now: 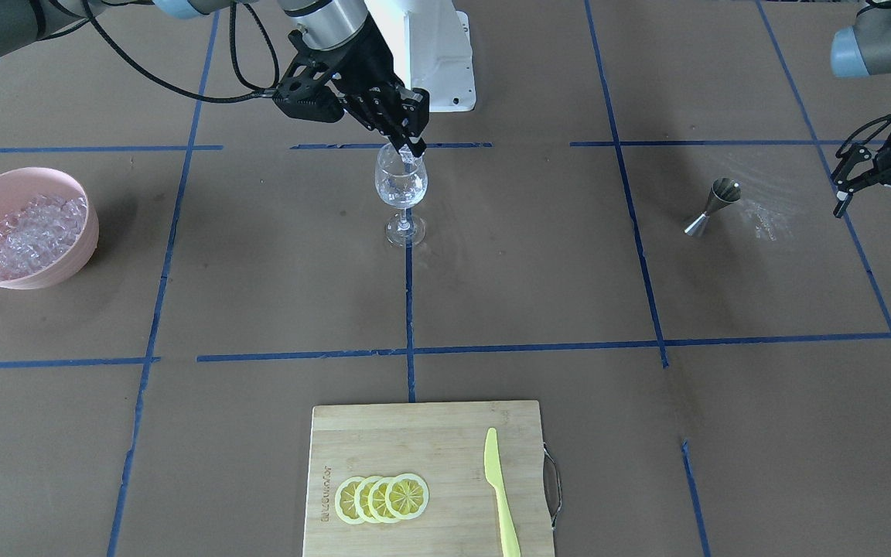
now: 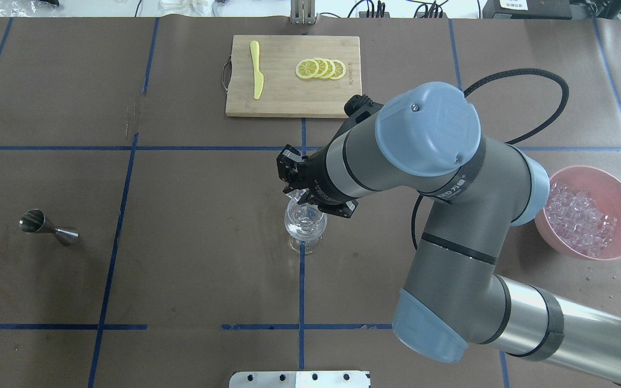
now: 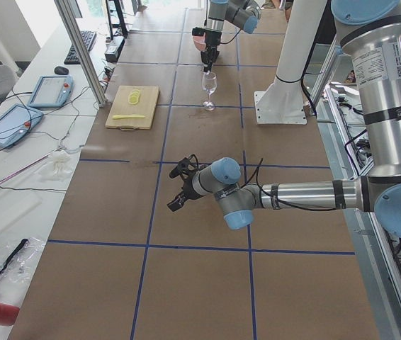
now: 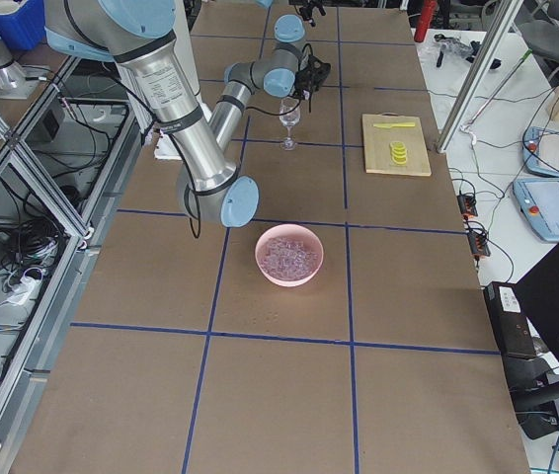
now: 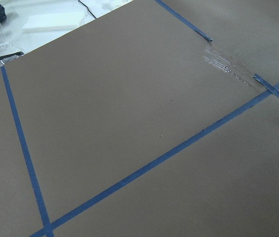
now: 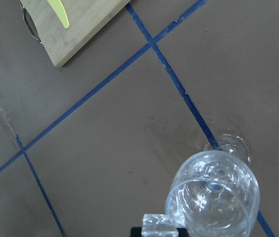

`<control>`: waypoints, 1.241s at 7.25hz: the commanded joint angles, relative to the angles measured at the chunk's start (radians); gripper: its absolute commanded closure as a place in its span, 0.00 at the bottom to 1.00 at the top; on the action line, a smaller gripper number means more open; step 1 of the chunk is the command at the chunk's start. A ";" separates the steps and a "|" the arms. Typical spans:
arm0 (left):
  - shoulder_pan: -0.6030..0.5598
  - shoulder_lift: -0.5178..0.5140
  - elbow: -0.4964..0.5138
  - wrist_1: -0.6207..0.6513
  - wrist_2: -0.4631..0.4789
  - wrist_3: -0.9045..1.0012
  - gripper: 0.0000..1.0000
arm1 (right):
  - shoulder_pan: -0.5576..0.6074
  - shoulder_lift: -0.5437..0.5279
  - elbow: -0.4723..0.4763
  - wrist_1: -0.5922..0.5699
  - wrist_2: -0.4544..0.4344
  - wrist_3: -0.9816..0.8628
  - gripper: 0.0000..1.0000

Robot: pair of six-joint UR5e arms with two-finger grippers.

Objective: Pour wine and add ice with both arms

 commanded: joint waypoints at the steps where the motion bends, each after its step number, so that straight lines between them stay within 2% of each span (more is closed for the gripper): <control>1: 0.000 0.002 0.001 -0.004 0.000 -0.006 0.00 | -0.008 -0.010 0.016 -0.017 -0.004 0.007 1.00; 2: 0.000 0.000 0.001 -0.004 0.000 -0.006 0.00 | -0.008 -0.002 0.016 -0.052 -0.006 0.005 1.00; 3: 0.000 0.000 -0.001 -0.004 0.000 -0.006 0.00 | -0.008 -0.005 0.016 -0.059 -0.012 0.005 0.33; 4: 0.000 0.002 -0.001 -0.004 0.002 -0.006 0.00 | -0.008 -0.010 0.016 -0.059 -0.031 0.004 0.00; 7: 0.000 0.002 0.002 -0.004 0.002 -0.006 0.00 | 0.030 -0.045 0.036 -0.060 -0.018 -0.014 0.00; 9: 0.000 0.000 0.005 -0.004 0.002 -0.006 0.00 | 0.056 -0.193 0.110 -0.056 -0.003 -0.195 0.00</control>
